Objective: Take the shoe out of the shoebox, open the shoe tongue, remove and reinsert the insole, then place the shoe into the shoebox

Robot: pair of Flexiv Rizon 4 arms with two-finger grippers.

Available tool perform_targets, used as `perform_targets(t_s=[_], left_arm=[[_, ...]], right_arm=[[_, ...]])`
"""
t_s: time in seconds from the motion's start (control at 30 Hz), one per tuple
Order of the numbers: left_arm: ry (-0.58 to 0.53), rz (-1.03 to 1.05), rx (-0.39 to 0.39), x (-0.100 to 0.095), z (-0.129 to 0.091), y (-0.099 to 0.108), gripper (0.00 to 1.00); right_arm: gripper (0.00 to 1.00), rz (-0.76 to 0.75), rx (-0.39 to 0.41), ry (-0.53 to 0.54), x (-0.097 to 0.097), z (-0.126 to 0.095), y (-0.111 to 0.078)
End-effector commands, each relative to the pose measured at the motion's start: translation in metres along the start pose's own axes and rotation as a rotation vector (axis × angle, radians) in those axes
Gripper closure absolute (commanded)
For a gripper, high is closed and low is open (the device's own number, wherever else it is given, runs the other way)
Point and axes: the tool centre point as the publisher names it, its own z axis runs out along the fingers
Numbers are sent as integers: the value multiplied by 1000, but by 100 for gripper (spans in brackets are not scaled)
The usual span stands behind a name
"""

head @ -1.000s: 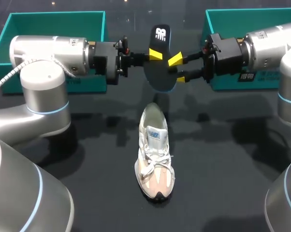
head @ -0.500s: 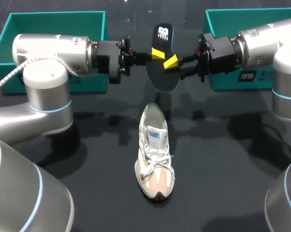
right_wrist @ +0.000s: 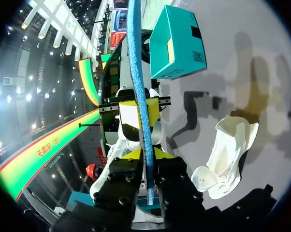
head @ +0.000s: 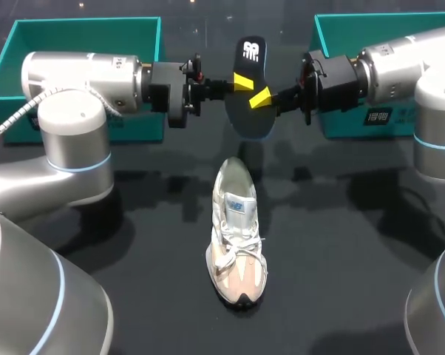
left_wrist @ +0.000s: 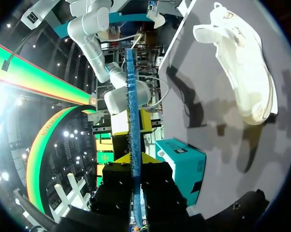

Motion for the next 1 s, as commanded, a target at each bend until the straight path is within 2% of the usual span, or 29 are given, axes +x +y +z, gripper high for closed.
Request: perform_targets(t_s=[0.03,0.1,0.2,0.3,0.33,0.37,0.63,0.67,0.73,0.83,0.9,1.0], left_arm=[[-4,1,-6,3,2,0,100],[-4,1,-7,3,2,0,100],[-6,0,-11,3,2,0,100],[-10,-2,-17,3,1,0,100],[-11,-2,-18,3,1,0,100],[-13,-2,-20,3,1,0,100],[-58,-9,-41,4,1,0,100],[-68,-14,-52,4,1,1,95],[-95,-60,-75,3,-3,1,0],[-98,-308,-107,-2,-18,-8,0],[-62,-477,-135,-4,-33,-16,0],[-8,-624,-189,-4,-51,-18,0]], right_arm=[[80,-5,-19,7,-1,0,-1],[76,-8,-24,8,-1,-1,-1],[76,-10,-31,11,-1,-1,0],[83,-12,-36,13,-1,-1,1],[89,-13,-37,15,-1,-1,1],[100,-13,-38,15,-1,-1,2],[100,-37,-46,22,0,2,2],[100,-43,-51,23,1,2,1],[100,-53,-61,24,1,0,0],[100,-71,-75,22,0,-3,-2],[100,-85,-83,21,-1,-5,-3],[100,-102,-91,17,-2,-8,-3]])
